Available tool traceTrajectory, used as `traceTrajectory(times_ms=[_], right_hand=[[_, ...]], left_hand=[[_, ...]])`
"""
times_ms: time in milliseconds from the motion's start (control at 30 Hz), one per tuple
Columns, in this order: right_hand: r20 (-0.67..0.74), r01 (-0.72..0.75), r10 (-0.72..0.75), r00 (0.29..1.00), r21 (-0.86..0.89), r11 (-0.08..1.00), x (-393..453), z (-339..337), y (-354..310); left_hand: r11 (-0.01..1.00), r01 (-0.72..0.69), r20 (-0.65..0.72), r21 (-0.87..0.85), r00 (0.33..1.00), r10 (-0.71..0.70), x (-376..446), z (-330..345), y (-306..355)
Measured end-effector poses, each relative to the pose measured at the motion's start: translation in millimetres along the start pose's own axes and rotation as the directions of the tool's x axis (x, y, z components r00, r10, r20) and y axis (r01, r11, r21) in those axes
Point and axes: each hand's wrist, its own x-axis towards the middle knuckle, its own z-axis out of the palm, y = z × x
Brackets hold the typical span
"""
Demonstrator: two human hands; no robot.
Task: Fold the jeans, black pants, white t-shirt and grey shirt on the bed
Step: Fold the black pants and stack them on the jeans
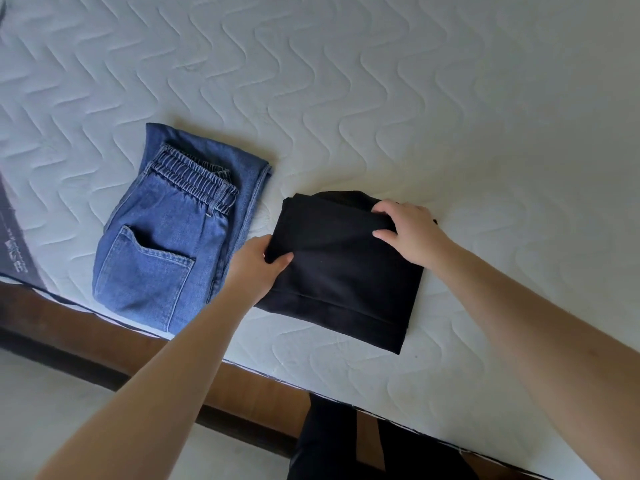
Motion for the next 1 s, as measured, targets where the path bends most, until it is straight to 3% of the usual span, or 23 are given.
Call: traceTrajectory(times_ms=[100, 233, 300, 367, 467, 533, 633, 733, 900, 1000], right_hand=[[-0.016, -0.037, 0.038, 0.999, 0.056, 0.998, 7, 4, -12], [-0.020, -0.057, 0.058, 0.998, 0.075, 0.996, 16, 8, -23], [0.030, -0.044, 0.042, 0.999, 0.064, 0.997, 20, 10, -25], [0.048, -0.038, 0.033, 0.998, 0.098, 0.995, 22, 12, -26], [-0.086, -0.023, 0.027, 0.996, 0.047, 0.999, 20, 17, -23], [-0.132, -0.082, 0.086, 0.988, 0.033, 0.996, 19, 17, -19], [-0.029, -0.127, 0.128, 0.991, 0.035, 0.991, 21, 14, -13], [-0.054, -0.045, 0.047, 0.997, 0.028, 0.999, 19, 16, -10], [-0.178, 0.069, -0.056, 0.983, 0.069, 0.995, 9, 23, -8], [-0.014, 0.061, -0.060, 0.998, 0.061, 0.996, 15, 17, -8]], left_hand=[[0.987, 0.116, 0.045, -0.114, 0.993, -0.112, 9, -5, 0], [0.989, -0.010, -0.080, -0.146, 0.997, -0.002, 34, -6, 21], [0.996, -0.085, -0.073, -0.031, 0.994, 0.082, 49, -6, 34], [0.977, -0.125, 0.031, 0.173, 0.992, 0.122, 63, -5, 44], [0.923, -0.173, 0.149, 0.344, 0.980, 0.128, 77, -9, 50], [0.927, -0.211, 0.184, 0.311, 0.970, 0.159, 80, -15, 52], [0.928, -0.302, 0.207, 0.217, 0.944, 0.259, 75, -21, 57], [0.901, -0.376, 0.146, 0.216, 0.925, 0.351, 68, -27, 56], [0.870, -0.438, 0.244, 0.226, 0.890, 0.384, 66, -35, 44], [0.855, -0.450, 0.241, 0.259, 0.887, 0.394, 69, -38, 41]])
